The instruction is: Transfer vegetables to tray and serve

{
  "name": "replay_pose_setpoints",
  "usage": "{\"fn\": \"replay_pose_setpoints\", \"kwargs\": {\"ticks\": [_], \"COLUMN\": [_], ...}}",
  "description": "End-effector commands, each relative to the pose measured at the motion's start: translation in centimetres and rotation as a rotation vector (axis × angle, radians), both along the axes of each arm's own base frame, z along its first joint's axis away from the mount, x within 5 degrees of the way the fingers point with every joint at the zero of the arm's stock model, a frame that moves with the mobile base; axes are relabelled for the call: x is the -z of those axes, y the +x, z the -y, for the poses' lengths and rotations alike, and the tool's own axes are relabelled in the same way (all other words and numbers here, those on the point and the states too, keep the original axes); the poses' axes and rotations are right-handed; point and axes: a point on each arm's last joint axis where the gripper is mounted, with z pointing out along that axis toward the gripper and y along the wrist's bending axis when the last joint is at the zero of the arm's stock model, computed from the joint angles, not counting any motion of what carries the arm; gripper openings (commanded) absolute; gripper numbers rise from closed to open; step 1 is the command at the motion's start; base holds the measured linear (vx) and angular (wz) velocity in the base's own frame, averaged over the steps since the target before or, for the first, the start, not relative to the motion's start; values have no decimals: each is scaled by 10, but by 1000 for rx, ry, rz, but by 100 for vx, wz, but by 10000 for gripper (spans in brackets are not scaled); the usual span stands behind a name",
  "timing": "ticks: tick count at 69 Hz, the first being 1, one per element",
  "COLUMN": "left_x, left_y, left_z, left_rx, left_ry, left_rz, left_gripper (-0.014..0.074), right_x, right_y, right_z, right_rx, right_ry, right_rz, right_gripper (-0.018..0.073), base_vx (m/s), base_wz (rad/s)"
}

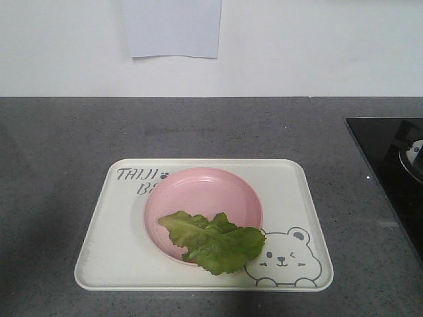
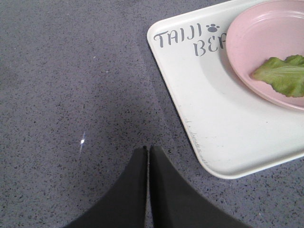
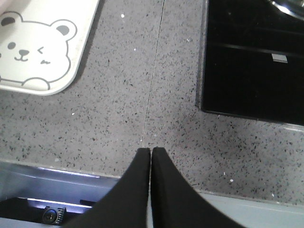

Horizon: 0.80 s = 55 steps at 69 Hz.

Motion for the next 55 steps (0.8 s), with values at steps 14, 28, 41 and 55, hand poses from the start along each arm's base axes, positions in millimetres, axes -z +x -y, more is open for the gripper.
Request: {"fn": "replay_pose_setpoints", "kwargs": {"ticks": [14,28,41,55], "left_x": [-12,5,43,79], "left_y": [1,-25,-49,-61], "left_z": [1,-13,-26,-28], "left_rx": [4,-40,-150,-208], "left_ry": [-28,-35,-87,-159], "left_rz": [93,279,584,691], "left_gripper": [-6,-6,-6,-6], "right_x": [-8,-8,-8,-8], "right_y": [3,3,3,3], "right_z": [0,0,0,0], "right_rx": [1,1,1,1], "right_ry": [1,1,1,1], "right_rz": [38,36,36,36], "right_gripper": [-8,-8,-8,-8], "base_vx": [0,0,0,0], "base_wz": [0,0,0,0]}}
